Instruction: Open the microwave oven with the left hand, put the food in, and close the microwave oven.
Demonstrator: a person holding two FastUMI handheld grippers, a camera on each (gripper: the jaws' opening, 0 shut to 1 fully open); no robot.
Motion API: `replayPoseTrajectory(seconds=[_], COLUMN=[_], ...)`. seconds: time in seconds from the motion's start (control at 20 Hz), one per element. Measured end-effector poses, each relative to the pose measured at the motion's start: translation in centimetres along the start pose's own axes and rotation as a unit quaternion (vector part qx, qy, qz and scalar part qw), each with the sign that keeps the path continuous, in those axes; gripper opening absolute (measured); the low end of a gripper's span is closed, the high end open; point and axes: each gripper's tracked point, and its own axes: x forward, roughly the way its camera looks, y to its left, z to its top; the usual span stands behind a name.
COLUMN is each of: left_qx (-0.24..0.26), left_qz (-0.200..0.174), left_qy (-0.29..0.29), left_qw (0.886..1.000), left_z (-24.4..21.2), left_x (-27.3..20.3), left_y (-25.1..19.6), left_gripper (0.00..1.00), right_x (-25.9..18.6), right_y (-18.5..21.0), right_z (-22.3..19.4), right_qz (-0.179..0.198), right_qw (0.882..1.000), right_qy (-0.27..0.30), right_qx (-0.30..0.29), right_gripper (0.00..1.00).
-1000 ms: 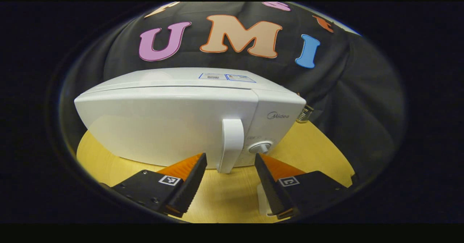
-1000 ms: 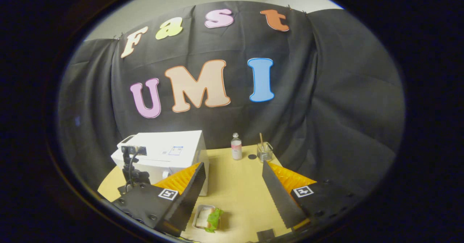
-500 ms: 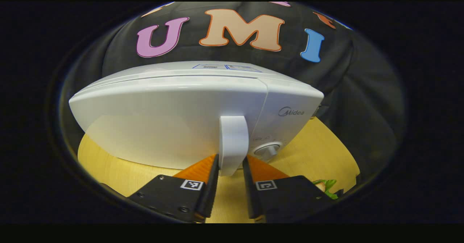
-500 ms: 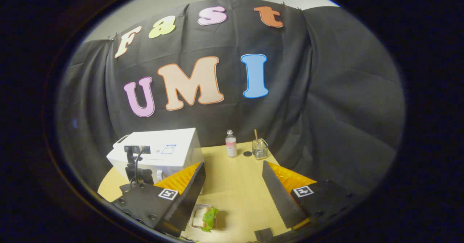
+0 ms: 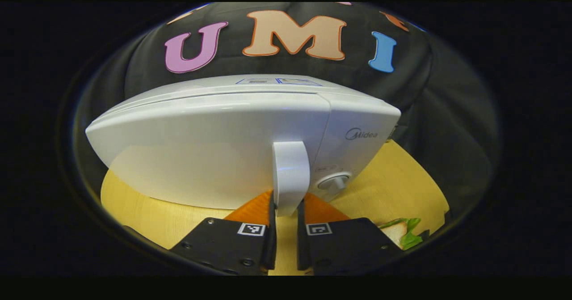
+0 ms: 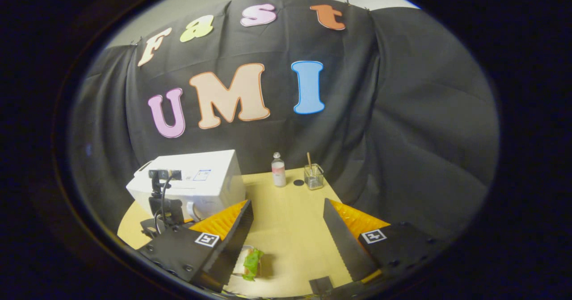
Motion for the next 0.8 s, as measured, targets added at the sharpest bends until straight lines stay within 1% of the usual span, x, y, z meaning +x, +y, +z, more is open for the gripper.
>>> replayPoseTrajectory(seconds=[0.05, 0.1, 0.3, 0.5, 0.65, 0.8], left_qx=[0.001, 0.001, -0.002, -0.006, -0.002, -0.002], left_qz=[-0.001, -0.002, -0.006, -0.003, -0.011, -0.012], left_qy=[-0.002, -0.003, -0.003, -0.005, -0.003, -0.002], left_qw=[1.0, 1.0, 1.0, 1.0, 1.0, 1.0], left_z=[0.1, 0.0, -0.1, -0.1, -0.1, -0.1], left_x=[-0.1, -0.2, -0.4, -0.5, -0.5, -0.6], left_y=[0.0, 0.0, 0.0, 0.1, 0.0, 0.0], left_gripper=[0.16, 0.17, 0.13, 0.13, 0.13, 0.11], right_x=[-0.1, -0.2, -0.7, -1.2, -1.0, -0.7], right_y=[0.1, 0.4, 1.1, 1.6, 2.1, 2.7], right_z=[-0.1, -0.5, -0.9, -1.6, -2.1, -2.2], right_qz=[0.001, 0.004, 0.009, 0.01, 0.013, 0.018], right_qw=[1.0, 1.0, 1.0, 1.0, 1.0, 1.0], right_qy=[0.001, 0.003, 0.004, 0.01, 0.017, 0.023], right_qx=[0.002, 0.003, 0.001, 0.002, 0.002, 0.002], right_gripper=[0.92, 0.92, 0.92, 0.92, 0.92, 0.92])
